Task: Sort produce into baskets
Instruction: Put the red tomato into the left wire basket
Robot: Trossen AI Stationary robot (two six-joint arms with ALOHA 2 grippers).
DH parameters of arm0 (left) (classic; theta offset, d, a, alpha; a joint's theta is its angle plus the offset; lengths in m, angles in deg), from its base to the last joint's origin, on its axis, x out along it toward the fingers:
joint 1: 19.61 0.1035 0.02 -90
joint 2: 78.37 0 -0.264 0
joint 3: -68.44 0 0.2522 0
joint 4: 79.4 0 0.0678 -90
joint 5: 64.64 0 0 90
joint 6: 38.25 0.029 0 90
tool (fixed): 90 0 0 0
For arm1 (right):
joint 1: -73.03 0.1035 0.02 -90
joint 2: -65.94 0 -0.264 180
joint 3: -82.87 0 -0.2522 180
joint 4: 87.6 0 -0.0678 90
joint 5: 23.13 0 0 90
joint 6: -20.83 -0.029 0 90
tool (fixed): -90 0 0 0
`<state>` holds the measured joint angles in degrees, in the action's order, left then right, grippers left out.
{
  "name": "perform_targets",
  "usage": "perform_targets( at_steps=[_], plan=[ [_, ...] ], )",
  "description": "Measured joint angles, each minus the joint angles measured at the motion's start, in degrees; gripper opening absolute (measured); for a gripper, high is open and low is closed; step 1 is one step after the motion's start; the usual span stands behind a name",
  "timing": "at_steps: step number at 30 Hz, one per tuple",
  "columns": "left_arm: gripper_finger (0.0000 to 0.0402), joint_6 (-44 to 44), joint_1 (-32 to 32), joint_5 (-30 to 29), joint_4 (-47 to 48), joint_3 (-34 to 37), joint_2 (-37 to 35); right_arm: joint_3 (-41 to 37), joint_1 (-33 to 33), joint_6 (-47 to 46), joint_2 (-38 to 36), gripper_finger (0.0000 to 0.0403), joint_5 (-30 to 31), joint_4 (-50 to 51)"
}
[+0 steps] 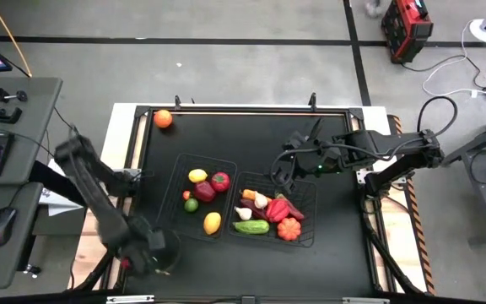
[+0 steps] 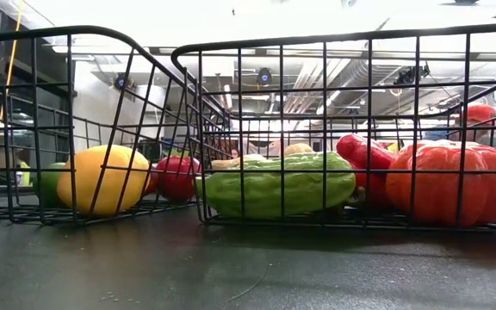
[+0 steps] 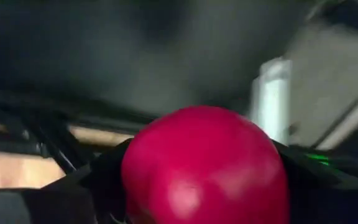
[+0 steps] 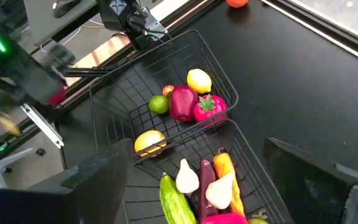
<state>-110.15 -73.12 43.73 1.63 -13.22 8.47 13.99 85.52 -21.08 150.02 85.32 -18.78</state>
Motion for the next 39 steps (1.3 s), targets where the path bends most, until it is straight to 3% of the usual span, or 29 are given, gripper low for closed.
perform_targets(
  at_steps=[3,9,12,17,21,31,35,39],
  plan=[
    [0.0290,-2.5,1.4,-8.9,-1.3,-2.9,-7.1,0.0,0.0,0.9,0.0,0.0353,0.0,0.0],
    [0.0293,-0.4,9.1,-34.0,-5.3,-5.0,-16.7,0.0,0.0,1.0,0.0,0.0353,0.0,0.0],
    [0.0294,4.7,15.3,-39.6,-3.2,-4.9,-17.2,0.0,0.0,1.0,0.0,0.0353,0.0,0.0],
    [0.0295,12.3,24.6,-40.6,-6.6,-1.8,-16.3,0.0,0.0,0.9,0.0,0.0353,0.0,0.0],
    [0.0296,13.0,28.2,-40.5,-11.3,1.8,-15.0,0.0,0.0,0.8,0.0,0.0353,0.0,0.0],
    [0.0296,11.0,26.2,-41.2,-20.0,6.4,-12.1,0.0,0.0,-1.6,0.0,0.0353,0.0,1.1],
    [0.0301,10.8,25.8,-38.8,-21.2,7.0,-10.5,0.0,0.0,-1.8,0.0,0.0353,0.0,1.3],
    [0.0332,13.3,26.6,-34.9,-21.2,7.0,-9.6,0.0,0.0,-1.8,0.0,0.0353,0.0,1.3]
  ],
)
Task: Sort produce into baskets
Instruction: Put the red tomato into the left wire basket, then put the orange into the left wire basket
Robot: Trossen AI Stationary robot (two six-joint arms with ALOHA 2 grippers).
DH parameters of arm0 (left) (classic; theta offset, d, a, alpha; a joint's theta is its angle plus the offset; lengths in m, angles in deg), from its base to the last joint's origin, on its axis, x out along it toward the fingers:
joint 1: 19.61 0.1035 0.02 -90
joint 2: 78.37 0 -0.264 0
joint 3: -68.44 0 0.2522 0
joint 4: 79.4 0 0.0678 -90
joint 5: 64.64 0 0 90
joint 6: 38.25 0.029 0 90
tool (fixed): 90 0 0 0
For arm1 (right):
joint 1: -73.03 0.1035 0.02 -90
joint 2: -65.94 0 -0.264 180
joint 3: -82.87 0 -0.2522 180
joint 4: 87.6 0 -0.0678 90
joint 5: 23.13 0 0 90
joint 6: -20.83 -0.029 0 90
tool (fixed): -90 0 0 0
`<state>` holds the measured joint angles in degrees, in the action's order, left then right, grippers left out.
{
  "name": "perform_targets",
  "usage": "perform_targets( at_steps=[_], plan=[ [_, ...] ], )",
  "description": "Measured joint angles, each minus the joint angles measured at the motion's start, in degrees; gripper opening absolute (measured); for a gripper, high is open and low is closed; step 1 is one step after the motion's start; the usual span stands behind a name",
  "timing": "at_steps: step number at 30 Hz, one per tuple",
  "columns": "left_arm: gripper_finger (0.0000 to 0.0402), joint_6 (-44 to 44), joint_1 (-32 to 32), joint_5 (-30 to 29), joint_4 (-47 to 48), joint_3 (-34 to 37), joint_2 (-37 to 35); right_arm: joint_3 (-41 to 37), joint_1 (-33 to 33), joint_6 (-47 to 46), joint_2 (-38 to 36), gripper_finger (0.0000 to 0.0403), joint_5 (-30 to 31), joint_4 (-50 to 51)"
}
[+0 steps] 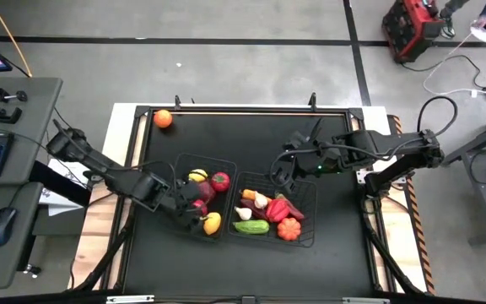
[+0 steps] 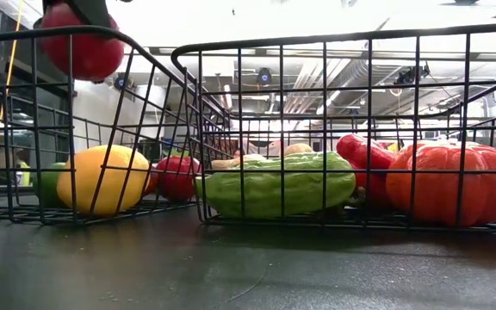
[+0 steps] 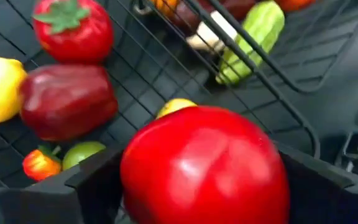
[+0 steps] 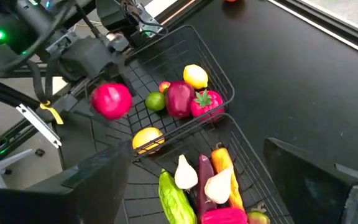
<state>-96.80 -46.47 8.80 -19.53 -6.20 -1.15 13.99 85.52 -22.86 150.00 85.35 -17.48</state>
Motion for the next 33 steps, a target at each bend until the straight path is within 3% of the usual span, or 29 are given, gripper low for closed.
perform_targets(
  at_steps=[6,11,15,22,26,33],
  plan=[
    [0.0393,2.3,3.0,4.3,-0.2,-0.7,-0.2,0.0,0.0,0.0,0.0,0.0353,0.0,0.0],
    [0.0395,4.3,4.8,4.4,-0.1,-3.2,-0.7,0.0,0.0,-1.3,0.0,0.0353,0.0,0.0],
    [0.0395,11.4,5.1,4.3,0.3,-5.6,-2.6,0.0,0.0,-1.9,0.0,0.0353,0.0,-0.3],
    [0.0395,13.2,6.9,-3.2,2.8,-6.8,-7.2,0.0,0.0,-6.1,0.0,0.0353,7.5,-0.4],
    [0.0395,13.3,11.4,-3.1,5.7,-6.6,-7.4,0.0,-0.9,-9.0,0.0,0.0353,10.3,1.2],
    [0.0395,19.3,24.8,0.5,2.0,-6.2,-7.4,0.0,-5.6,-7.8,0.0,0.0353,10.7,8.3]
  ],
)
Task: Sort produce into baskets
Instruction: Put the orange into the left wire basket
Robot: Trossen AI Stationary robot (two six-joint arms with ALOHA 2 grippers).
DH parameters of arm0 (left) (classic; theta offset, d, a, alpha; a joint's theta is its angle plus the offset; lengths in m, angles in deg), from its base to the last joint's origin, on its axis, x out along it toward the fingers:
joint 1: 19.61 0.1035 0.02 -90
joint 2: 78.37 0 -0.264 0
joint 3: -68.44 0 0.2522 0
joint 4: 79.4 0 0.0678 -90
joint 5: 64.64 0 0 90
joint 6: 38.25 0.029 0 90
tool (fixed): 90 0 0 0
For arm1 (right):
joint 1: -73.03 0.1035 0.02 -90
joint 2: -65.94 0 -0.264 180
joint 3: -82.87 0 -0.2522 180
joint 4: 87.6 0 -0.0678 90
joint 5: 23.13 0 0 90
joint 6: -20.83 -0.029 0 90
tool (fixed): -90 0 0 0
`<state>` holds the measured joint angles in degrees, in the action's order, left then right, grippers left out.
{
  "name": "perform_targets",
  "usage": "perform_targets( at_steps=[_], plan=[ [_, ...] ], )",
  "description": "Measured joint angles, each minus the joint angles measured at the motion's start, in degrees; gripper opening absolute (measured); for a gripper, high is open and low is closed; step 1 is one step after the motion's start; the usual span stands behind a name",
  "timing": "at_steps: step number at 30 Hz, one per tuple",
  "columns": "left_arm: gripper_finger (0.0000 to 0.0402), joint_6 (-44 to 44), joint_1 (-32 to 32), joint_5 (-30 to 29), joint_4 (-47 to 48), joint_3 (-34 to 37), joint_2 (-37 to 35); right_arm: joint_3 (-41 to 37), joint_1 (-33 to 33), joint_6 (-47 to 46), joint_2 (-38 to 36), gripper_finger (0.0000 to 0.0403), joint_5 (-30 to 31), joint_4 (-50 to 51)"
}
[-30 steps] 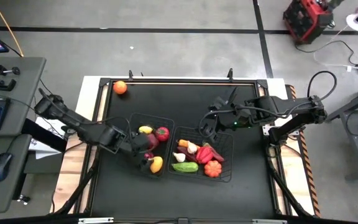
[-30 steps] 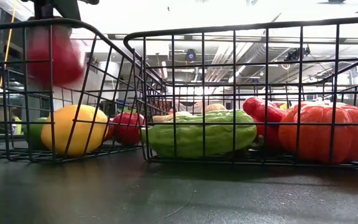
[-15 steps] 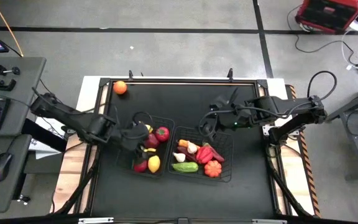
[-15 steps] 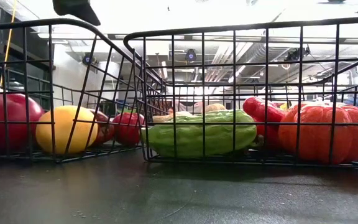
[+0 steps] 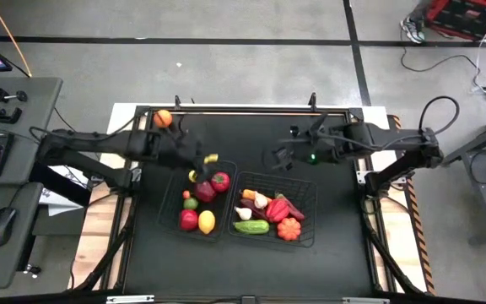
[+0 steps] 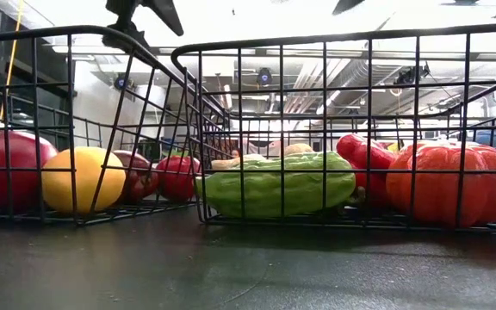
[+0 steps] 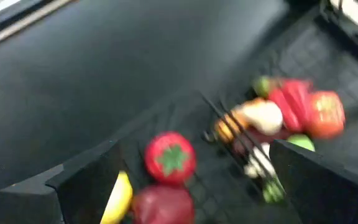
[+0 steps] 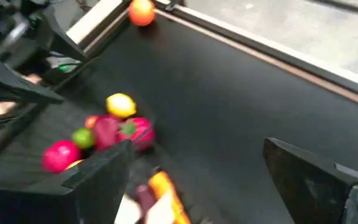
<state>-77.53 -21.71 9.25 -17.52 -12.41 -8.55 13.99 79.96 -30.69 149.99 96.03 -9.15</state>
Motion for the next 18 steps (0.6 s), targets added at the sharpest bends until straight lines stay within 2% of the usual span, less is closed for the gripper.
perform_targets(
  at_steps=[4,9,18],
  plan=[
    [0.0395,3.0,7.1,4.3,-5.0,0.0,0.2,0.0,-4.3,6.2,0.0,0.0353,-0.9,-0.1],
    [0.0395,2.0,12.2,6.6,-8.3,0.1,1.1,0.0,-9.5,15.7,0.0,0.0353,-7.6,-3.3],
    [0.0395,-5.9,17.3,-0.8,-8.1,1.0,1.2,0.0,-15.5,29.5,0.0,0.0353,-13.8,-12.3]
  ],
)
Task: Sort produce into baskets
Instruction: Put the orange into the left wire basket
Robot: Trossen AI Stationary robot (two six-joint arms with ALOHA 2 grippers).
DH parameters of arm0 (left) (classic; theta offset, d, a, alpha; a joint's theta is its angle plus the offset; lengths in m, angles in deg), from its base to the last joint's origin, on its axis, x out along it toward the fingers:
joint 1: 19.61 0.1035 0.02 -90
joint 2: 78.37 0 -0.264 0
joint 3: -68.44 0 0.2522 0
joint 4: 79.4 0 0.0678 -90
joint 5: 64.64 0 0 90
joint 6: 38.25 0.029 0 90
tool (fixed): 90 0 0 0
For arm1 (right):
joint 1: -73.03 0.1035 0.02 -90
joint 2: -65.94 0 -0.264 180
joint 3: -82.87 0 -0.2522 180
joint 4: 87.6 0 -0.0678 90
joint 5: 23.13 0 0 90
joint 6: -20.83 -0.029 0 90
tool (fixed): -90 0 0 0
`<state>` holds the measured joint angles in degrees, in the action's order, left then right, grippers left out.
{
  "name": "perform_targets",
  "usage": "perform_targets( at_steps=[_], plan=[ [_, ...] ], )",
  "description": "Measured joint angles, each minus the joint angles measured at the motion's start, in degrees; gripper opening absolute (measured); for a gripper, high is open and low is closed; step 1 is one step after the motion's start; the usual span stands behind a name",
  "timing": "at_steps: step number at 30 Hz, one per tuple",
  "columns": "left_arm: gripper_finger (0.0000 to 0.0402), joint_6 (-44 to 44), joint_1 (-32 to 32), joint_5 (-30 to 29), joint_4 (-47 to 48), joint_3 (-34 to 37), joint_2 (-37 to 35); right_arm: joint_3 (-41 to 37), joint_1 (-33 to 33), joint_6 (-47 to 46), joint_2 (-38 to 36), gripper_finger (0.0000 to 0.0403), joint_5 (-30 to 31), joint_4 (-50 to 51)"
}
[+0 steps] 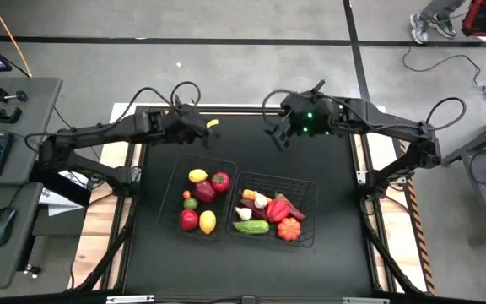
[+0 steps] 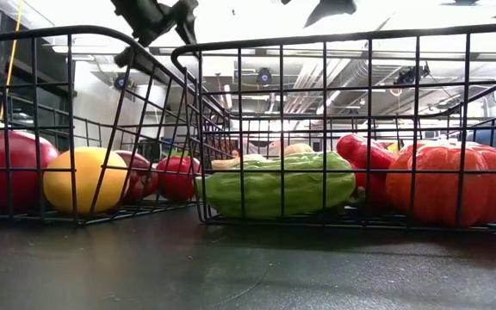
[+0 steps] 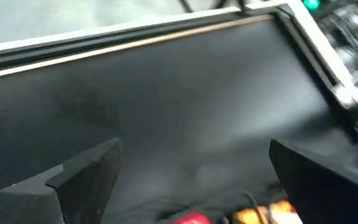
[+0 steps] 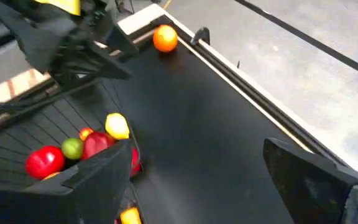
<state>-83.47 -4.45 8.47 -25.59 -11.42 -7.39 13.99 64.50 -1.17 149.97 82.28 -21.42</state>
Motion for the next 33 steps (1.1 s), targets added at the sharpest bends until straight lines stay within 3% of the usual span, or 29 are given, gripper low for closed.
perform_targets(
  at_steps=[5,10,14,18,24,28,33],
  plan=[
    [0.0395,0.5,8.6,2.2,5.0,0.5,2.2,0.0,-2.8,2.1,0.0,0.0353,-1.8,-1.3],
    [0.0395,8.3,23.7,7.6,6.9,0.5,6.3,0.0,-4.8,1.1,0.0,0.0353,-2.0,-1.8],
    [0.0395,13.9,35.8,11.0,7.1,-0.6,12.0,0.0,-5.7,-1.7,0.0,0.0353,-1.9,-3.1],
    [0.0395,16.1,43.4,11.6,6.3,-2.2,18.8,0.0,-5.7,-4.1,0.0,0.0353,-1.0,-3.4],
    [0.0395,12.8,47.9,9.6,7.1,-2.3,23.5,0.0,-5.7,-7.6,0.7,0.0353,0.9,-3.1],
    [0.0395,12.8,47.6,2.0,8.2,-2.3,21.3,0.0,-5.7,-7.6,1.8,0.0353,1.1,-2.6],
    [0.0395,15.2,47.3,0.1,8.3,-2.1,20.4,0.0,-6.1,-5.8,3.9,0.0353,0.9,-2.5]
  ],
)
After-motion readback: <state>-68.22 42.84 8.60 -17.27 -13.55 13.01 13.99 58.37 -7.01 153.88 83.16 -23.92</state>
